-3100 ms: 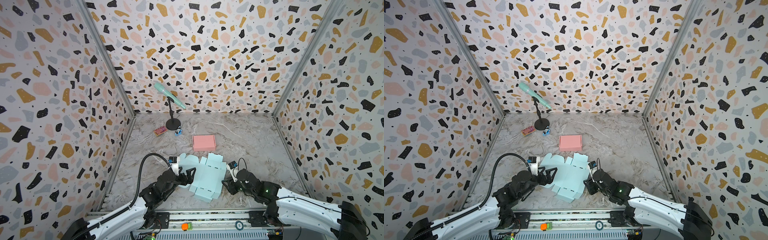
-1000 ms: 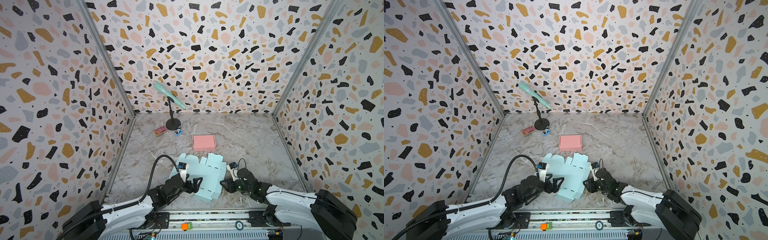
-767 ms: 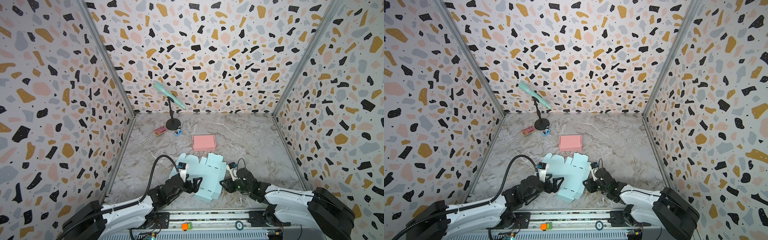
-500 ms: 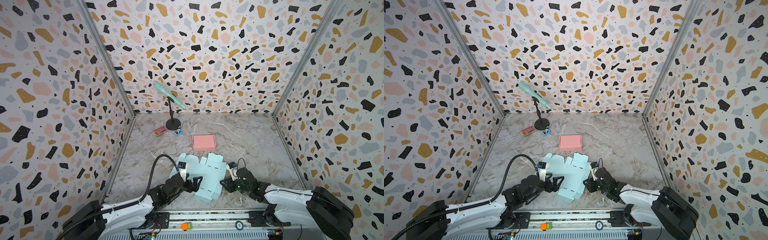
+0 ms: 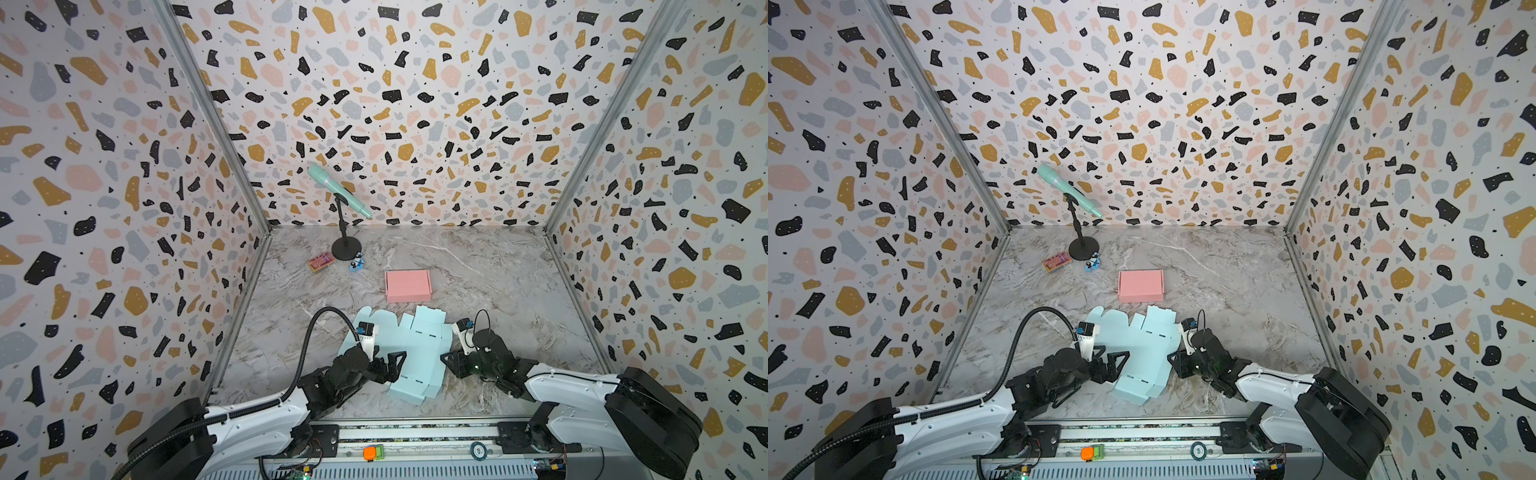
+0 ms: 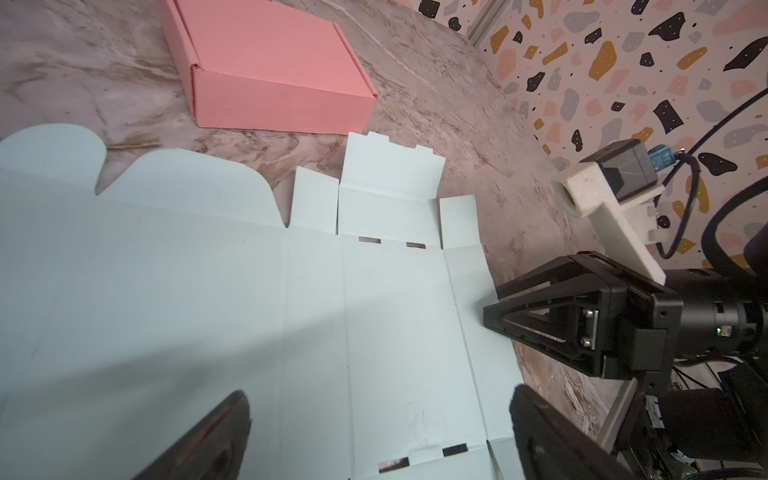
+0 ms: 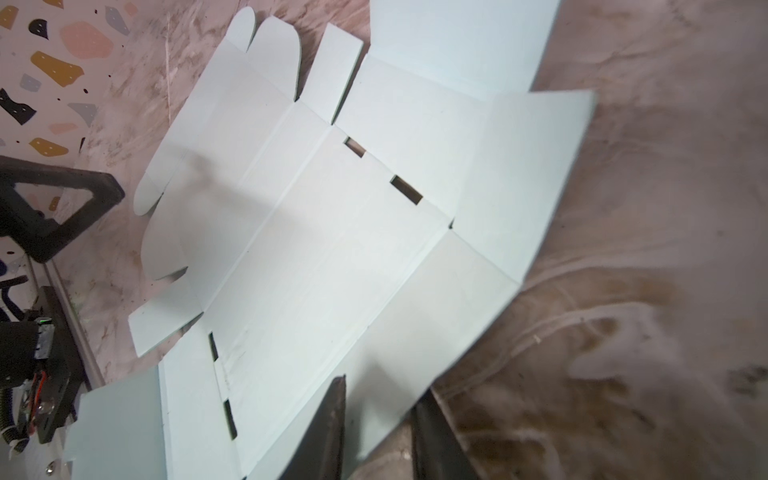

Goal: Fold the paper box

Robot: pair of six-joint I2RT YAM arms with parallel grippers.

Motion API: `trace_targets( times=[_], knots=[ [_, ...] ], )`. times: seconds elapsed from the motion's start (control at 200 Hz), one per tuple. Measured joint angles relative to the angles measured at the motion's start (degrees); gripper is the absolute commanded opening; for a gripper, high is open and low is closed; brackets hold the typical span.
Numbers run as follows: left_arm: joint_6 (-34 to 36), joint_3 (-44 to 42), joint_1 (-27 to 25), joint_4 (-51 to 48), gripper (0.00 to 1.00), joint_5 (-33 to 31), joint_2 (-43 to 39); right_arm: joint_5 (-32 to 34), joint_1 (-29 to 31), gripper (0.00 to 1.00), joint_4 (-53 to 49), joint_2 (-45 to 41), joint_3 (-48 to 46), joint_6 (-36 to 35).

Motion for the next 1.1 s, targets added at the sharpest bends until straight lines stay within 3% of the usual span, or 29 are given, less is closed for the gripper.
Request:
trace_targets(
  times=[0.681,0.951,1.096],
  knots=[
    [-0.3,0.0,0.0,0.0,0.99,-1.6,0.0,-1.1,-1.6,0.27,-3.1,11.3,10.8,-7.1],
    [-0.5,-0.2,0.0,0.1,0.99,-2.1,-0.5,-1.6,-1.6,0.43,-3.1,9.6,10.9,-6.5],
    [-0.5,-0.3,0.0,0.1,0.99,-2.2,-0.5,-2.5,-1.6,0.45,-2.1,6.5,8.9,-5.2]
  ],
)
